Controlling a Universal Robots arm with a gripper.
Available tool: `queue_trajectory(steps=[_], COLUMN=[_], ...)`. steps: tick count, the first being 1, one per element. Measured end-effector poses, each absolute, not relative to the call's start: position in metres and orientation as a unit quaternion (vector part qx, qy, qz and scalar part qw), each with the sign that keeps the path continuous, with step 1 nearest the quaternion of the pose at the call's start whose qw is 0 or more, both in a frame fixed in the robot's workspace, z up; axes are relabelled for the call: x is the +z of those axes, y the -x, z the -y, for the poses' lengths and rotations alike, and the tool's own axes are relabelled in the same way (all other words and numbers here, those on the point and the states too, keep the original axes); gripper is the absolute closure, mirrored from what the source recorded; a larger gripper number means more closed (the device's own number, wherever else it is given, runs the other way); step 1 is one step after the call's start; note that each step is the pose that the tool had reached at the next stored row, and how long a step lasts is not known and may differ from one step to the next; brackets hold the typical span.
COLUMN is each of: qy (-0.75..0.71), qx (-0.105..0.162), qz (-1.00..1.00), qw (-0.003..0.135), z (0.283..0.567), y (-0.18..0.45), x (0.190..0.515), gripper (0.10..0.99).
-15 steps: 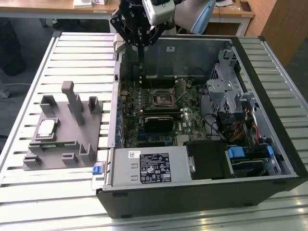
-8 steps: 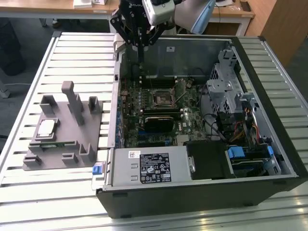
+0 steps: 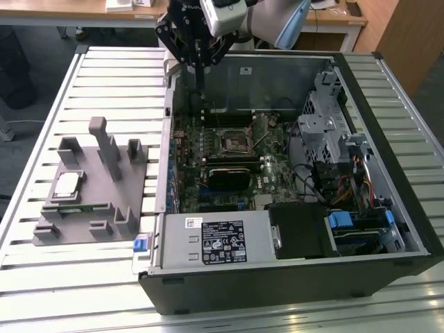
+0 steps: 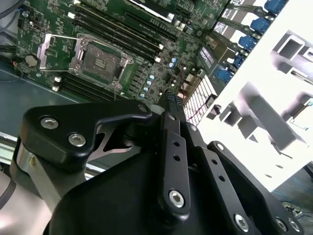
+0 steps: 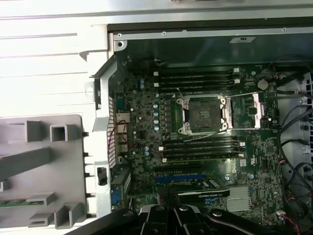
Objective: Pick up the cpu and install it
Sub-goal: 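Reach for the cpu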
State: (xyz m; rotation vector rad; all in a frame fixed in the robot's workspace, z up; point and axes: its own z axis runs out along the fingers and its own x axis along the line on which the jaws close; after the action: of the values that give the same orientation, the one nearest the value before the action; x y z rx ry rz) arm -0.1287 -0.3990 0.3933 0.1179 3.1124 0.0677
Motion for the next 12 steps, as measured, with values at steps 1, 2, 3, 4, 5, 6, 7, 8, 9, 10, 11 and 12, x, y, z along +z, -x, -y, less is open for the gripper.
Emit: queue_trajectory(steps=[1, 2, 3, 4, 5, 6, 7, 8, 9, 10, 11, 12], qy=[-0.038, -0.038, -0.038, -0.038, -0.038, -0.038, -0.038, -0.038, -0.038, -0.038, -0.038, -0.038], qx=[0.022, 0.022, 0.022, 0.022, 0.022, 0.022, 0.022, 0.022, 0.022, 0.022, 0.022, 0.022], qz=[-0.999, -0.999, -0.999, -0.999, -0.999, -0.999, -0.999, -0.999, -0.999, -0.999, -0.999, -0.999], qw=[0.013, 0.013, 0.013, 0.013, 0.013, 0.013, 0.013, 0.013, 0.013, 0.013, 0.013, 0.013], z=[0.399, 0.399, 0.399, 0.399, 0.399, 0.399, 0.399, 0.399, 0.399, 0.399, 0.399, 0.399], y=[0.13, 0.132, 0.134, 0.136, 0.139, 0.141, 0.144, 0.147, 0.149, 0.151, 0.154, 0.156], x=[0.393, 0.393, 0.393, 0.393, 0.393, 0.393, 0.393, 0.393, 0.393, 0.393, 0.393, 0.393], gripper=[0.98, 0.98, 0.98, 0.98, 0.98, 0.98, 0.98, 0.98, 0.98, 0.98, 0.98, 0.98])
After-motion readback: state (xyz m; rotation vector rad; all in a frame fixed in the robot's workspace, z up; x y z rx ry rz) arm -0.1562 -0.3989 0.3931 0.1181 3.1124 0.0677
